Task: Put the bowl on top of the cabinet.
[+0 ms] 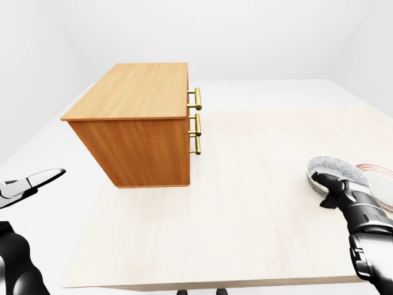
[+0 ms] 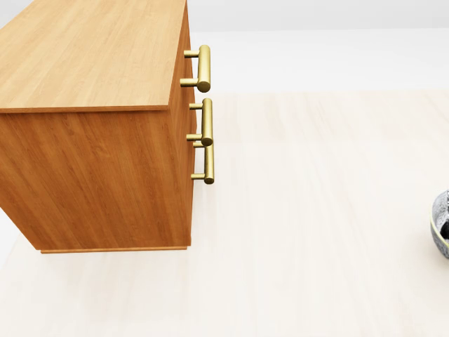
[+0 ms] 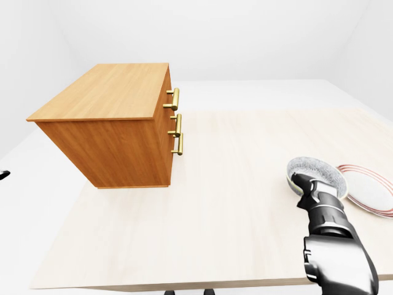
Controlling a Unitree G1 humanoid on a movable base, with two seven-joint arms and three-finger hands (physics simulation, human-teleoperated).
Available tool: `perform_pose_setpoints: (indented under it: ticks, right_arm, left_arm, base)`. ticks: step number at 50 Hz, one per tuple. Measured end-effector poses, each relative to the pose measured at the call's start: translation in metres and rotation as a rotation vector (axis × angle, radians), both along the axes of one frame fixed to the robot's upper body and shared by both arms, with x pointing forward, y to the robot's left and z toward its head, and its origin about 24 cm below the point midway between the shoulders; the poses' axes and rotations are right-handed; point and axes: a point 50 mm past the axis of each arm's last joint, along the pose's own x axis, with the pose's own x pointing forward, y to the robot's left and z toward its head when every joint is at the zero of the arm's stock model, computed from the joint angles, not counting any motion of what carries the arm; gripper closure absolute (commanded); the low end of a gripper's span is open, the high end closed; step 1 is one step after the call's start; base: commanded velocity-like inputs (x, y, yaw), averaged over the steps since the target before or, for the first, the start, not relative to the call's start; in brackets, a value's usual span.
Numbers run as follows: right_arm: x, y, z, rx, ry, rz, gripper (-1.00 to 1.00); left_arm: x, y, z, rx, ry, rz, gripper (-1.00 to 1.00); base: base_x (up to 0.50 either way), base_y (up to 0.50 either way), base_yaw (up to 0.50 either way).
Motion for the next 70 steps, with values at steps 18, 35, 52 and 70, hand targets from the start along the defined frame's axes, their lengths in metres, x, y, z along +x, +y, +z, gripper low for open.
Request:
perform_pose_setpoints:
  ticks: [18,35,52,70]
  right_arm:
    - [0.006,-0.006,0.015,-0.050,-0.031,0.008,1.00]
    - [0.056,-0.002,0.161,-0.291,-0.116,0.066,1.00]
    - [0.078,0.074,0.331,-0.545,-0.365,0.168,1.00]
    - [0.080,0.158,0.392,-0.638,-0.555,0.306,1.00]
  left_arm:
    - [0.001,0.000,0.000,-0.001,0.003,0.000,-1.00]
    - [0.000,-0.002,0.001,0.007,-0.002,-0.001,-1.00]
    - [0.001,-0.004,0.000,0.009,0.000,-0.008,-1.00]
    - [0.002,-0.005,-0.001,0.009,0.005,-0.014,-1.00]
  base:
    - [0.00,0.00,0.00]
    - [0.00,0.00,0.00]
    - [0.00,0.00,0.00]
    - [0.00,0.00,0.00]
